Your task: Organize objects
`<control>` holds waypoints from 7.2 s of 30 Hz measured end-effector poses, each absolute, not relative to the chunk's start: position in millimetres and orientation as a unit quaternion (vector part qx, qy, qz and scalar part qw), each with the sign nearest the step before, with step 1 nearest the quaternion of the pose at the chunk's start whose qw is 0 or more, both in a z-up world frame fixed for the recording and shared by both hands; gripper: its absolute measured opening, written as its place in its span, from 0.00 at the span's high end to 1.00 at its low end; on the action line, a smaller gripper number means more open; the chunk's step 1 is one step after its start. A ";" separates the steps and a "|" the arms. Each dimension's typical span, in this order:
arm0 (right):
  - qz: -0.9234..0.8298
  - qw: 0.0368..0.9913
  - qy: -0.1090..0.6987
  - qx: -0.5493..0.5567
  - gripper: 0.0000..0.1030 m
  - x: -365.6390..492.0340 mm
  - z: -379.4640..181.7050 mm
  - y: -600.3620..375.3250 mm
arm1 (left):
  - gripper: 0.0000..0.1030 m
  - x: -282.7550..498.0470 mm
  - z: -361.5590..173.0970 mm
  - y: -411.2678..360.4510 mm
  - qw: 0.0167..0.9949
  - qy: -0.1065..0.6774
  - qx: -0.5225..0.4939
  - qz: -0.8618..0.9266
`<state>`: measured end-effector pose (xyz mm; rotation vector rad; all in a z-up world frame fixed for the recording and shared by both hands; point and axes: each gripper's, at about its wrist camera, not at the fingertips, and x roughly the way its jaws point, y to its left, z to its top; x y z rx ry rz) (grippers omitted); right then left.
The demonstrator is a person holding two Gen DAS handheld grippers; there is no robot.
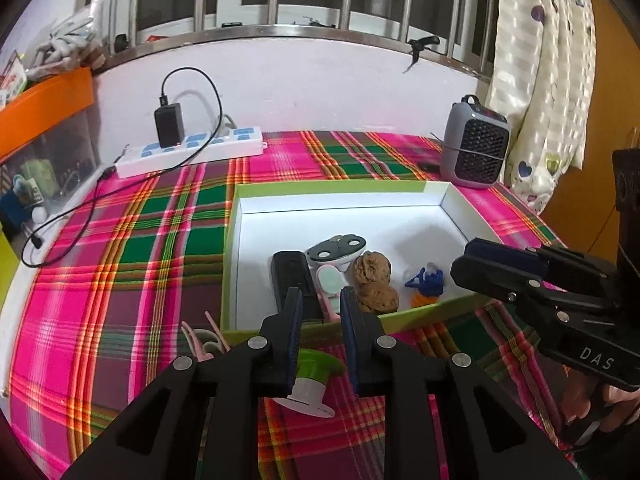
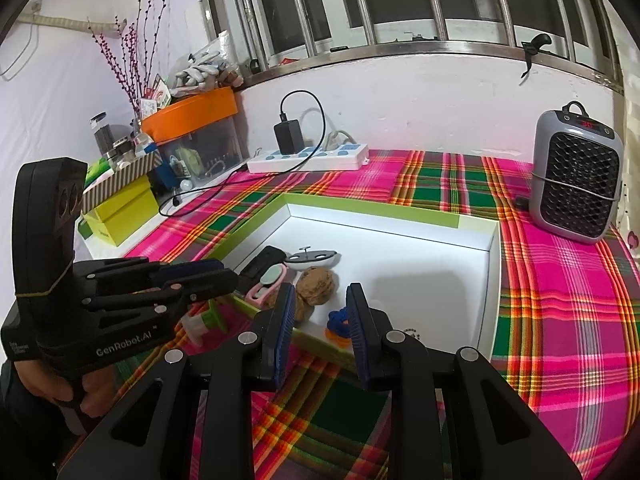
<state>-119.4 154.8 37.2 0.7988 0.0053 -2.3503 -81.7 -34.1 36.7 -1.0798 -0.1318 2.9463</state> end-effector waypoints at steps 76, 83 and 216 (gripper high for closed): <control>-0.808 0.450 0.139 0.354 0.67 -102.0 18.0 59.1 | 0.69 -50.5 37.8 -112.6 -0.100 -0.124 -0.374 0.914; -0.814 0.438 0.132 0.359 0.67 -98.7 17.6 74.5 | 0.63 -53.3 34.7 -99.4 -0.063 -0.112 -0.381 0.916; -0.864 0.406 0.086 0.286 0.67 -96.4 46.5 108.9 | 0.81 -45.8 51.0 -65.4 -0.037 -0.074 -0.290 0.953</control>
